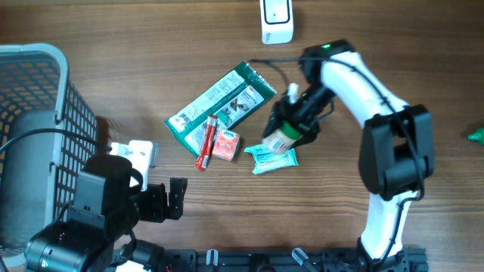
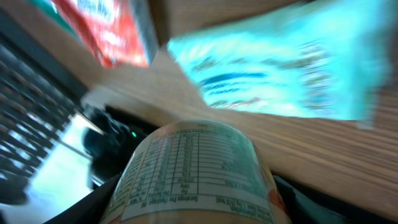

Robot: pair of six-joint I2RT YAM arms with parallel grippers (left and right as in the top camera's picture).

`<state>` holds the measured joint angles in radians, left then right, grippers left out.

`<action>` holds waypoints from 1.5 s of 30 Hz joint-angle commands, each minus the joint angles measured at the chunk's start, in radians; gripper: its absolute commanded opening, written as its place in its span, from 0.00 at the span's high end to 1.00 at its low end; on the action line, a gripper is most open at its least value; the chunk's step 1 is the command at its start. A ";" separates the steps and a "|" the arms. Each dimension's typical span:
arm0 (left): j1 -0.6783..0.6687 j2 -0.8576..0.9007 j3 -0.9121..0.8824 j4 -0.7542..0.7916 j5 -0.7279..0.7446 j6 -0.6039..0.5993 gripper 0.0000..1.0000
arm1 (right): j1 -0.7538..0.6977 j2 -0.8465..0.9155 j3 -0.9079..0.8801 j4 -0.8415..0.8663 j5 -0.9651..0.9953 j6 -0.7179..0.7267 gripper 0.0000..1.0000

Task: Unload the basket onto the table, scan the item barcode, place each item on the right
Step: 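Carry green-capped jar to the white scanner with right gripper, then move jar to right table edge and release with right gripper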

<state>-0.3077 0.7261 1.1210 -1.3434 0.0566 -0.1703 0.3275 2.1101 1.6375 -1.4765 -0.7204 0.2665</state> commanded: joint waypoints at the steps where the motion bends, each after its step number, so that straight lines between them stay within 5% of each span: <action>1: -0.003 -0.005 0.007 0.002 -0.002 0.005 0.00 | 0.096 -0.050 -0.031 -0.004 -0.082 -0.026 0.46; 8: -0.003 -0.005 0.007 0.002 -0.002 0.005 0.00 | 0.266 -0.098 -0.084 0.156 -0.041 0.230 0.46; 13: -0.003 -0.005 0.007 0.002 -0.002 0.005 0.00 | 0.257 -0.306 -0.084 0.166 0.218 0.344 0.47; 17: -0.003 -0.005 0.007 0.002 -0.002 0.005 0.00 | 0.256 -0.568 -0.084 0.341 0.544 0.345 0.38; 21: -0.003 -0.005 0.007 0.002 -0.002 0.005 0.00 | 0.255 -0.618 -0.084 0.550 0.829 0.201 0.51; 25: -0.003 -0.005 0.007 0.002 -0.002 0.005 0.00 | 0.239 -0.527 -0.084 0.823 0.953 -0.019 0.52; 32: -0.003 -0.005 0.007 0.002 -0.002 0.005 0.00 | 0.091 -0.272 -0.084 1.207 0.956 -0.145 0.44; 39: -0.003 -0.005 0.007 0.002 -0.002 0.005 0.00 | 0.031 0.098 -0.084 1.983 0.899 -0.366 0.36; 45: -0.003 -0.005 0.007 0.002 -0.002 0.005 0.00 | 0.031 0.256 0.061 2.078 0.899 -0.371 0.37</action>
<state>-0.3077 0.7269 1.1210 -1.3434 0.0563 -0.1703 0.3546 2.3413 1.6138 0.5812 0.1871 -0.0864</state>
